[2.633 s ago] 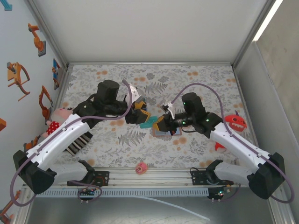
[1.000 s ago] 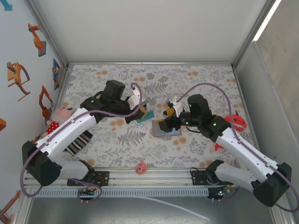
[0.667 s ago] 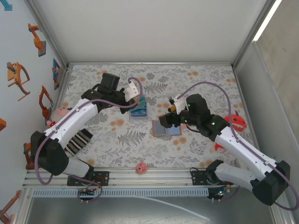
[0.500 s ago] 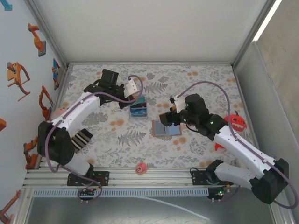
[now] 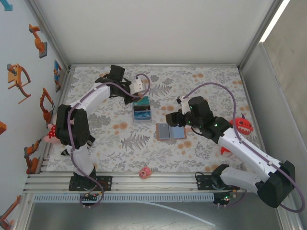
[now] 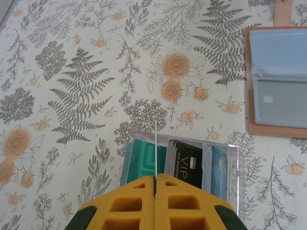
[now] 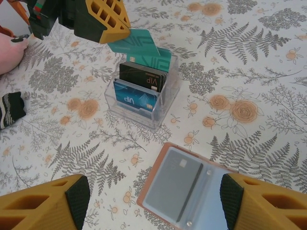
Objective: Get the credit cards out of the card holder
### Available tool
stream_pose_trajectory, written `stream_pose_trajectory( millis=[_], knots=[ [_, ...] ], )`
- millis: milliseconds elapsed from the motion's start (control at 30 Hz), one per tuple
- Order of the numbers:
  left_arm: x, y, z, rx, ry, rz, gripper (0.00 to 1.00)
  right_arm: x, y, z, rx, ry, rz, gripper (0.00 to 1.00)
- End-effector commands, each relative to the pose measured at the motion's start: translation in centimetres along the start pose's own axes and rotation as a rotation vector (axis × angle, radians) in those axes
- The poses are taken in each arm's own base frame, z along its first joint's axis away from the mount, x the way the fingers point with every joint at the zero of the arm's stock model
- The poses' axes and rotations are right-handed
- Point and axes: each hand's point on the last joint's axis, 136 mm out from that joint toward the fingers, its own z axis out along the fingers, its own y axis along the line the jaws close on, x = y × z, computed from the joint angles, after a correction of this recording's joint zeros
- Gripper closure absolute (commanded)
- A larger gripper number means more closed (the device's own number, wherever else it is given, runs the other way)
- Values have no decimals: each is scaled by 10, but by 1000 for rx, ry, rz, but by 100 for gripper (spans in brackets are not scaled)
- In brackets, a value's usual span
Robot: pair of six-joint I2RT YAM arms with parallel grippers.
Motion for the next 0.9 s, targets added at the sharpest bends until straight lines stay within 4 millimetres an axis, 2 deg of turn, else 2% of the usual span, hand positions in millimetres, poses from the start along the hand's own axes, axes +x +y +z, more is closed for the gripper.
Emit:
stream_pose_trajectory(
  millis=[0, 633, 867],
  knots=[
    [-3, -4, 0, 55, -22, 33, 100, -17, 0, -4, 18, -53, 15, 28],
    [18, 15, 26, 78, -4, -29, 100, -13, -2, -4, 27, -50, 23, 29],
    [23, 30, 30, 16, -27, -106, 97, -12, -2, -3, 25, -46, 20, 29]
  ],
)
